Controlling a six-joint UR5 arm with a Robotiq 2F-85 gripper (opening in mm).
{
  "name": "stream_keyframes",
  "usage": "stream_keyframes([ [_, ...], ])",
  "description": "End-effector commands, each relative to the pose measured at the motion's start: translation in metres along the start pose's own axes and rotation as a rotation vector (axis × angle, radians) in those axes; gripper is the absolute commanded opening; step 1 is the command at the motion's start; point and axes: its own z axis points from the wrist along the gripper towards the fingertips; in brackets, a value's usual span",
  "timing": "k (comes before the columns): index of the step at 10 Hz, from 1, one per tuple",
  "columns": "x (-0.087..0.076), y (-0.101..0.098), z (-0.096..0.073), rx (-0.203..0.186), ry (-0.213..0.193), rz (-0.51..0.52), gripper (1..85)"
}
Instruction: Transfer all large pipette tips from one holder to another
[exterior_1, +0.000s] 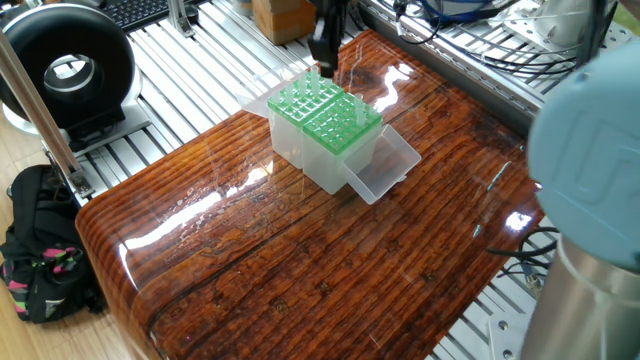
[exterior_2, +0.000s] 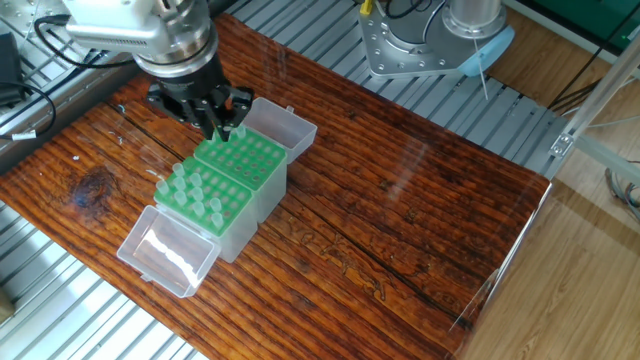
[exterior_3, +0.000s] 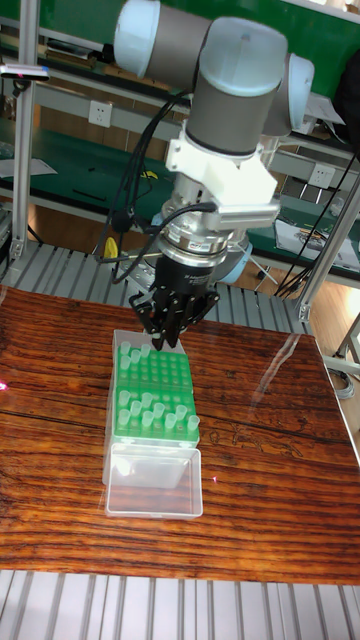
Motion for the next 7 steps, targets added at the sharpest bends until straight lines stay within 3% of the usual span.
stream_keyframes([
  [1, -0.002, -0.02, 0.011, 0.059, -0.036, 0.098, 25.7],
  [3, 0.0, -0.033, 0.022, 0.089, -0.028, 0.149, 26.7],
  [5, 0.001, -0.036, 0.034, 0.051, -0.053, 0.149, 41.0],
  [7, 0.009, -0.04, 0.039, 0.025, -0.046, 0.179, 41.7],
])
